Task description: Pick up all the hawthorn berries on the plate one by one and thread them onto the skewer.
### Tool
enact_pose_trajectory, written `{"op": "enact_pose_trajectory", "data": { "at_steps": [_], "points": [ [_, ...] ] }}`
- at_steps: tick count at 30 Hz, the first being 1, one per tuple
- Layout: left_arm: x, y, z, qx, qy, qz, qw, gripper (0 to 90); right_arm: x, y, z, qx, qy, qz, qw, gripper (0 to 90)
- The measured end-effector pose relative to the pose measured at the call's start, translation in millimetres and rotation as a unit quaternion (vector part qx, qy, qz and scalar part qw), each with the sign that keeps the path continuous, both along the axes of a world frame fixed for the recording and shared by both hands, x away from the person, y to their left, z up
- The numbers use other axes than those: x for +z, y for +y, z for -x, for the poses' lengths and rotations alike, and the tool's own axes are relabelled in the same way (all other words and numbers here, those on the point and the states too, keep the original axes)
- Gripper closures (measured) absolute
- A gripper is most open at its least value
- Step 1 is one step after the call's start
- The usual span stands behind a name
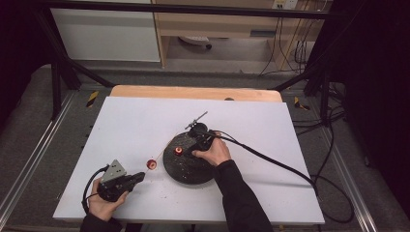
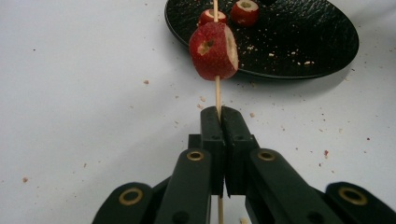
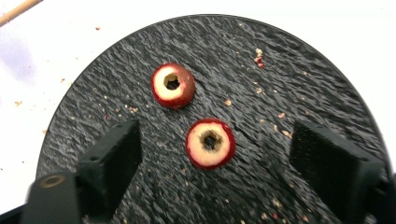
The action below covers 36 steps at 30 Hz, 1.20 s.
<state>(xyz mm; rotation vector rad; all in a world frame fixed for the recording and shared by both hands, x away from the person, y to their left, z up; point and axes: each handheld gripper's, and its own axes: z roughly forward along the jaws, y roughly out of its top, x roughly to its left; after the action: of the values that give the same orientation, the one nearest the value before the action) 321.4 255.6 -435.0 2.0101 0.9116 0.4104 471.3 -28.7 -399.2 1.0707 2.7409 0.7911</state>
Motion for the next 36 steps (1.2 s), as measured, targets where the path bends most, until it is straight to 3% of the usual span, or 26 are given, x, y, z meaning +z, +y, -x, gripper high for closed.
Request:
{"op": "enact_pose_trajectory", "data": {
  "at_steps": [6, 17, 26, 36],
  "points": [
    [-0.3, -0.5, -0.3, 0.0, 0.001, -0.001, 1.0, 88.4, -5.0, 0.5, -5.3, -0.002, 0.02, 0.009, 0.9998, 33.4],
    [-0.4, -0.7, -0.3, 0.001, 0.001, -0.002, 1.0, 88.4, -11.3, 2.1, -9.3, -0.009, 0.045, 0.002, 0.9989, 52.6],
    [-0.2, -0.5, -0.3, 0.0, 0.0, -0.002, 1.0, 88.4, -15.4, 3.1, -11.0, -0.012, 0.052, 0.005, 0.9986, 59.5],
    [-0.2, -1.3, 0.1, 0.0, -0.001, -0.002, 1.0, 88.4, -12.9, 2.4, -10.5, -0.021, 0.059, 0.004, 0.998, 60.5]
  ]
}}
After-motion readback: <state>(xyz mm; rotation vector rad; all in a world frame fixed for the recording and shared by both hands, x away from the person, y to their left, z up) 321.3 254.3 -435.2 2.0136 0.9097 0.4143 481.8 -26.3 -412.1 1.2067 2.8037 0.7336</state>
